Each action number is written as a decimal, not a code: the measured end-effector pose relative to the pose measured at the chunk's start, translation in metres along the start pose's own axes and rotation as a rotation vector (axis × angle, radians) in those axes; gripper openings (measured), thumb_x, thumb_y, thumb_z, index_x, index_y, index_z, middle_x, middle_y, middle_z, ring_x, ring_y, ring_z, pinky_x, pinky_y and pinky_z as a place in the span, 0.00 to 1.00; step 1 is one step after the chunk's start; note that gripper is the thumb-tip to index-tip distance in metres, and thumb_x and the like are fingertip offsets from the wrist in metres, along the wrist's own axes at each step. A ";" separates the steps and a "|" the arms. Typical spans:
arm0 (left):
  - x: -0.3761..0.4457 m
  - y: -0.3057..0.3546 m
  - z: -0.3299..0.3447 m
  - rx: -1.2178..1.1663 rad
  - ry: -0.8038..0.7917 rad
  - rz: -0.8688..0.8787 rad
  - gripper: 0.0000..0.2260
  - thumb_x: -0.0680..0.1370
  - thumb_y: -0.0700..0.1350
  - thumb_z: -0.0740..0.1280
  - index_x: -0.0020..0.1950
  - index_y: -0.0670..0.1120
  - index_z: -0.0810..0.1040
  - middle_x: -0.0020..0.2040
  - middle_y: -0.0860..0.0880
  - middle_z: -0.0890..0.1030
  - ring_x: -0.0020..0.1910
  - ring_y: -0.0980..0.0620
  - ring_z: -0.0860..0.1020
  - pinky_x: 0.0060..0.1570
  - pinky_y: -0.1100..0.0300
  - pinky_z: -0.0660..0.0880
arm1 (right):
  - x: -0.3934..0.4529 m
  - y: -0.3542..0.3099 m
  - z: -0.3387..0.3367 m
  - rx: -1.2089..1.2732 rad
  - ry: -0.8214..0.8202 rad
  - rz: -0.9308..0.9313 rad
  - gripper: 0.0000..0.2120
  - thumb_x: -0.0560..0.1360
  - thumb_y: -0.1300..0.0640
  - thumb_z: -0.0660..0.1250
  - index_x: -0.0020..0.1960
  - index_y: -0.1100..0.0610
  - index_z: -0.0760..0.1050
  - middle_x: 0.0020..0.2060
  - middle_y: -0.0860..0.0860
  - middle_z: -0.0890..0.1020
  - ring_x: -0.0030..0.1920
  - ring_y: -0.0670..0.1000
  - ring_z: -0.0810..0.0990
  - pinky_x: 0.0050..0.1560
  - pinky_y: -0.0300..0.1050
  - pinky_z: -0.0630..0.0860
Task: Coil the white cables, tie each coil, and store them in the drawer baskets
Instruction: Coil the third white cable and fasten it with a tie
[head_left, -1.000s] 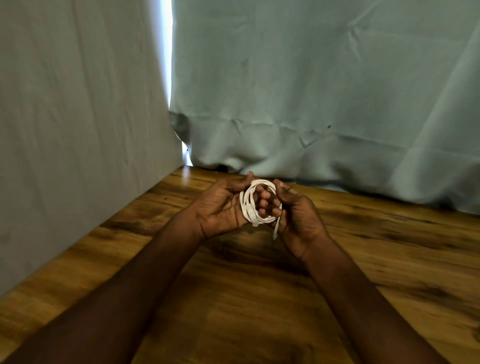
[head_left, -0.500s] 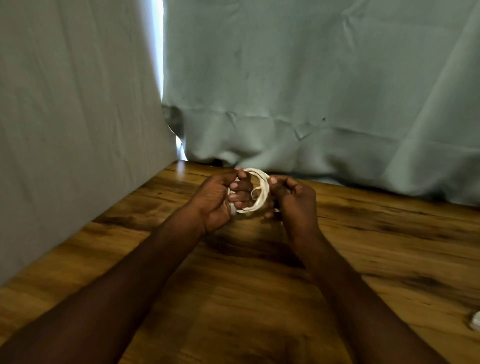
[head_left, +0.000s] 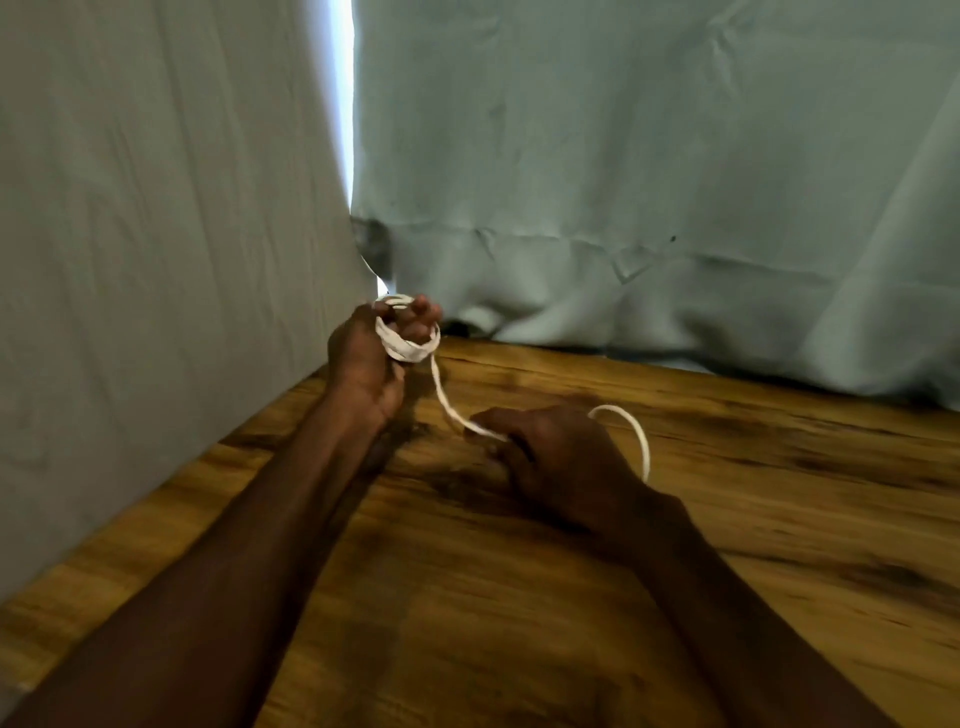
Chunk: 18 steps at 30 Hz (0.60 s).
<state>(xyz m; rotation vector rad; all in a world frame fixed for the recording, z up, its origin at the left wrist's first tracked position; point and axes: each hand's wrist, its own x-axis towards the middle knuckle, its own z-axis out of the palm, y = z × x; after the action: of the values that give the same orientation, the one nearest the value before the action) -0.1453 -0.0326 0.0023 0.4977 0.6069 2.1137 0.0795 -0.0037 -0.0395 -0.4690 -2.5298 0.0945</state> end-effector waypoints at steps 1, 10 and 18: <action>-0.002 -0.005 0.004 0.231 -0.016 0.050 0.16 0.87 0.45 0.50 0.46 0.41 0.71 0.33 0.43 0.85 0.31 0.47 0.85 0.30 0.60 0.80 | 0.001 -0.007 0.001 0.033 -0.071 -0.004 0.17 0.80 0.42 0.63 0.66 0.41 0.79 0.49 0.44 0.86 0.46 0.44 0.82 0.44 0.36 0.70; -0.051 -0.035 0.013 1.036 -0.589 0.053 0.21 0.84 0.45 0.61 0.32 0.44 0.78 0.25 0.42 0.74 0.21 0.50 0.68 0.23 0.63 0.62 | 0.006 -0.008 -0.025 0.726 0.185 0.208 0.02 0.76 0.67 0.73 0.49 0.64 0.84 0.27 0.40 0.82 0.27 0.40 0.78 0.30 0.37 0.75; -0.064 -0.045 0.023 0.848 -0.655 -0.329 0.24 0.83 0.60 0.58 0.36 0.43 0.70 0.25 0.49 0.62 0.19 0.56 0.57 0.21 0.66 0.49 | 0.005 0.010 -0.043 0.916 0.375 0.466 0.11 0.70 0.65 0.79 0.47 0.62 0.79 0.24 0.51 0.73 0.23 0.49 0.64 0.24 0.37 0.61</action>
<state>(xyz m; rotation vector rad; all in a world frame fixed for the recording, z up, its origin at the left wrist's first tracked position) -0.0689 -0.0568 -0.0139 1.3752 1.0791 1.1912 0.1020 0.0057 -0.0027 -0.5937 -1.7151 1.1536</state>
